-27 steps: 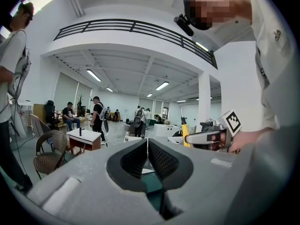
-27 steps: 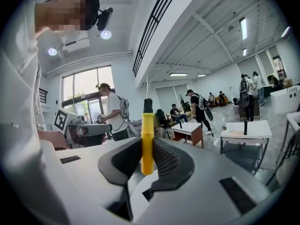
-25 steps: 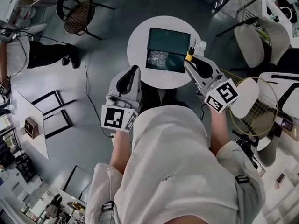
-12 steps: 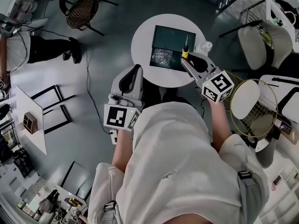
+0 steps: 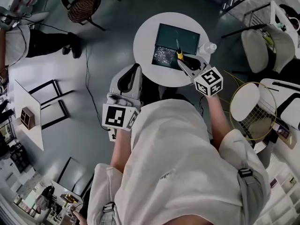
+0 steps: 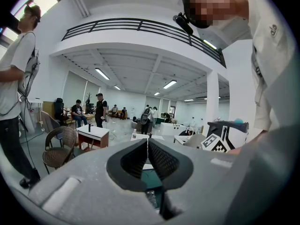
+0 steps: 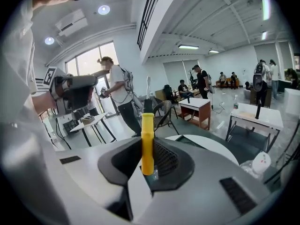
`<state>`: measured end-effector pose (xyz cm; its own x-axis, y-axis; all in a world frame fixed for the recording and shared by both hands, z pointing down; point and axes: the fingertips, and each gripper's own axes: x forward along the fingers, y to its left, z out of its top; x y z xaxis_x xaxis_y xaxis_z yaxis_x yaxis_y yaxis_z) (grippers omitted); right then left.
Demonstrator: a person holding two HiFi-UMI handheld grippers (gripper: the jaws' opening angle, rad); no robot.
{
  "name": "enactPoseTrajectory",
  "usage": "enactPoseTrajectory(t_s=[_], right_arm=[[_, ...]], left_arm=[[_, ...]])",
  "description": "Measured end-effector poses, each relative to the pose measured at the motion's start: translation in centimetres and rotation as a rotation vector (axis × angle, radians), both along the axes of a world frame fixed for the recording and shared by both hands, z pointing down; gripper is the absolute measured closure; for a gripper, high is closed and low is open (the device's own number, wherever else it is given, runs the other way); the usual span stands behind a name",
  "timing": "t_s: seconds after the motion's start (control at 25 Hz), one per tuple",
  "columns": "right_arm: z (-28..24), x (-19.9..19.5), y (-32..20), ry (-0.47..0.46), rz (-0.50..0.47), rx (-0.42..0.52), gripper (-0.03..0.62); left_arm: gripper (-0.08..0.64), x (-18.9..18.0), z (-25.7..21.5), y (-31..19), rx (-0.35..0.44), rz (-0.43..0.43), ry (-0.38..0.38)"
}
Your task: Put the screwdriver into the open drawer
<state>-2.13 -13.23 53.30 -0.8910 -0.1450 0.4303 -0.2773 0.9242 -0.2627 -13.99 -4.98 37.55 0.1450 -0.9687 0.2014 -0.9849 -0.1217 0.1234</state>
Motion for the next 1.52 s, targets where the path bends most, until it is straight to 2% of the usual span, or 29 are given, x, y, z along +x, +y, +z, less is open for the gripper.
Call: enactPoseTrajectory(t_s=[0.64, 0.96, 1.2, 1.52], right_arm=[[11.5, -1.9, 0.1, 0.217, -0.105, -0.083, 0.514], [15.1, -2.0, 0.5, 0.313, -0.16, -0.086, 0.514], [17.9, -1.6, 0.6, 0.422, -0.21, -0.073, 0.514], [20.5, -1.1, 0.9, 0.526, -0.235, -0.066, 0.514]], left_arm=[[0.543, -1.4, 1.0, -1.1, -0.027, -0.015, 0.011], [0.543, -1.7, 1.4, -1.3, -0.036, -0.014, 0.018], [0.544, -2.1, 1.5, -1.8, -0.046, -0.005, 0.023], [0.543, -1.8, 2.0, -2.6, -0.053, 0.016, 0.03]])
